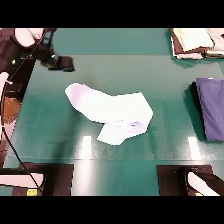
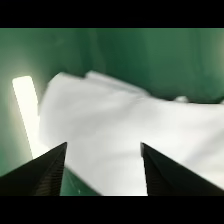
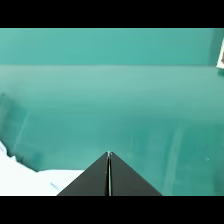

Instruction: Fold the shirts.

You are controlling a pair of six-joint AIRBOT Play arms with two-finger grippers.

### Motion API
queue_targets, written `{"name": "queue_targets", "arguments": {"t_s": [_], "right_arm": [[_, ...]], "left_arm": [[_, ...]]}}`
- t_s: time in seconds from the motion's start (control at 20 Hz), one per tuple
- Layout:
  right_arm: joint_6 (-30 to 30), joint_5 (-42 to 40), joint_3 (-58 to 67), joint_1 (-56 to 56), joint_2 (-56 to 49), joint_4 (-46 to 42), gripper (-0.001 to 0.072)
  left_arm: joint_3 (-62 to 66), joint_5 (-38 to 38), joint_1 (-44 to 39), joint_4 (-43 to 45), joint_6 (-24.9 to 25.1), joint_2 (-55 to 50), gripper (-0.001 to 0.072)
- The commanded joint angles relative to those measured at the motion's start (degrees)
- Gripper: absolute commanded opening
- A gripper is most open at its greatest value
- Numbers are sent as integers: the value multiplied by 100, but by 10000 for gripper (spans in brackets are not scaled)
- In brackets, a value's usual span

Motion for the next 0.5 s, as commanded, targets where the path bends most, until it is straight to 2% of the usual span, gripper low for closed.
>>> {"name": "queue_targets", "arguments": {"t_s": [0.0,0.2,0.3,0.45], "right_arm": [[-4,-11,-157,256,-149,2,15],[-4,-9,-157,509,-428,2,15],[57,35,-157,562,-516,-2,16],[83,308,-170,531,-597,-59,16]], "left_arm": [[-1196,568,866,-374,-63,-4,549],[-2203,1497,905,-619,120,-92,549],[-2273,1615,833,-914,376,-273,548],[-2271,1847,739,-1235,455,-444,547]]}}
